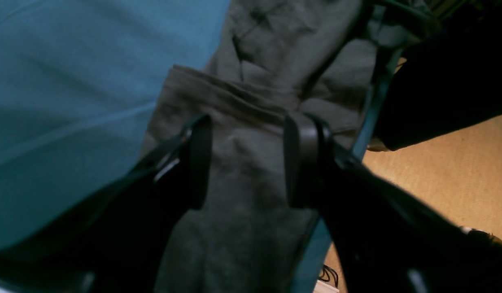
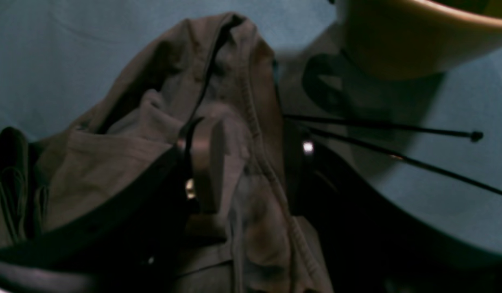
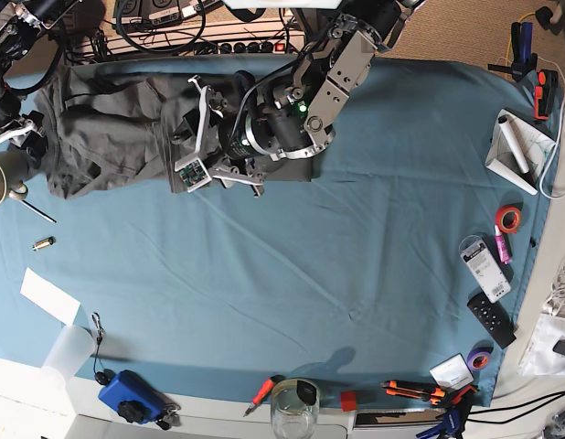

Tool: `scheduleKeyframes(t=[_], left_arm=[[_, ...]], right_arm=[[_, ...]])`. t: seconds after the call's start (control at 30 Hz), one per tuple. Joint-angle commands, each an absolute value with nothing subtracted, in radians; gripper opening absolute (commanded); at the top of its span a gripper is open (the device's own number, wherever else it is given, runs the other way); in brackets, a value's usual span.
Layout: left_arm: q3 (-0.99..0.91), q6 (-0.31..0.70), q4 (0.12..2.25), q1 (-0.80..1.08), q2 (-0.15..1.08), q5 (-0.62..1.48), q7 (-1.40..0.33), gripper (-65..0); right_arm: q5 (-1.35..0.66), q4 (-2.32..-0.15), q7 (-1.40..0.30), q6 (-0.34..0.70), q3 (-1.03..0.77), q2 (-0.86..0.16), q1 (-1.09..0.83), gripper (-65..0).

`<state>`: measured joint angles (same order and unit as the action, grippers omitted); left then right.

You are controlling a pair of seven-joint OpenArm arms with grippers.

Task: Fold the T-shirt properly
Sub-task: 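Carry the strip end with the left gripper toward the right gripper, folding it over, then release the folded end and move the left gripper back to its side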

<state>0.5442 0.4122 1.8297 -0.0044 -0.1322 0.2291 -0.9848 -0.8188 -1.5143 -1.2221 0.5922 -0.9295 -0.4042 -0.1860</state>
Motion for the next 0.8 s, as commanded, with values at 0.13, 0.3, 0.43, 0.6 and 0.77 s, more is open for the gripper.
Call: scheduleKeyframes(t=[0.13,0.3,0.43,0.6,0.77], left_arm=[[0.547,0.324,1.868,-0.056,-0.157,0.139,-1.041,-43.0],[0.547,0.303,1.868,-0.066,-0.157,-0.017,-1.077,-54.1],[0.541,0.302,1.868,-0.071,-0.129,-0.086,-1.062,-56.8],[0.437,0.302,1.868,-0.095,-0.058,-0.08,-1.054,-65.0],[0.237,0.307,1.868,-0.103,-0.012,0.079,-1.056,-65.0]], right_arm=[[-0.836,-1.531,-1.199,0.595,-0.936,-0.432,-0.18,-40.9],[-0.836,-1.531,-1.199,0.595,-0.936,-0.432,-0.18,-40.9],[-0.837,-1.531,-1.2,0.595,-0.936,-0.432,-0.18,-40.9],[-0.836,-1.531,-1.2,0.595,-0.936,-0.432,-0.18,-40.9],[-0.837,-1.531,-1.2,0.594,-0.936,-0.432,-0.18,-40.9]])
